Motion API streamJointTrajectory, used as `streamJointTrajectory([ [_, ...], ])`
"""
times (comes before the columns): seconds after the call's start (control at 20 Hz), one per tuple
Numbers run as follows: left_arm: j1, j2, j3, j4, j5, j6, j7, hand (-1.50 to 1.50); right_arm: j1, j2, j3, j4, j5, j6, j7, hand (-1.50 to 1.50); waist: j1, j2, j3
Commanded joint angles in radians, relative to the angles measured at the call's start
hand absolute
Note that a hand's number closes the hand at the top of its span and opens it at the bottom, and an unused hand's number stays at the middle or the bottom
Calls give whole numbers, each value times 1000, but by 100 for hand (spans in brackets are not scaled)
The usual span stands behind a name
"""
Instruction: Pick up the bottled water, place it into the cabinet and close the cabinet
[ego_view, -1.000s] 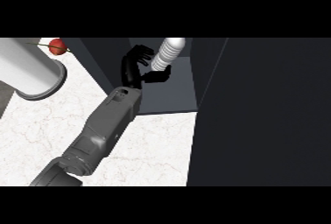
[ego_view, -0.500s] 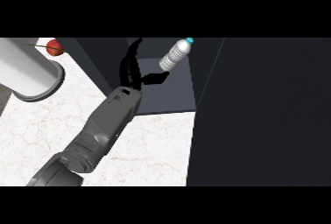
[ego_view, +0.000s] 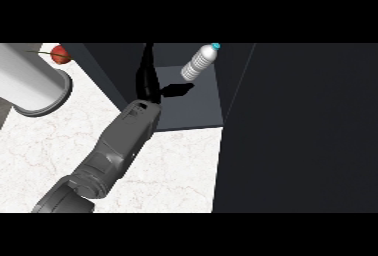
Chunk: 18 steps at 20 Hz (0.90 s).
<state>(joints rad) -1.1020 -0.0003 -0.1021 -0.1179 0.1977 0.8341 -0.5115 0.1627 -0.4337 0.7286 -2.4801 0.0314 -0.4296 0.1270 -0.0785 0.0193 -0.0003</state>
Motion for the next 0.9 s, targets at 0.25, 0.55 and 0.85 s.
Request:
streamJointTrajectory([
  [0.25,75,0,80,-141,91,-262,-188,150,-14,5,24,-78,28,-13,72,-150,27,-6,-3],
  [0.55,79,0,57,-206,166,-397,-221,150,7,0,56,-51,50,-12,41,-150,33,-16,-1],
  [0.85,194,0,-21,-310,233,-559,-216,150,81,-24,61,-68,57,-31,-17,-150,58,-25,0],
])
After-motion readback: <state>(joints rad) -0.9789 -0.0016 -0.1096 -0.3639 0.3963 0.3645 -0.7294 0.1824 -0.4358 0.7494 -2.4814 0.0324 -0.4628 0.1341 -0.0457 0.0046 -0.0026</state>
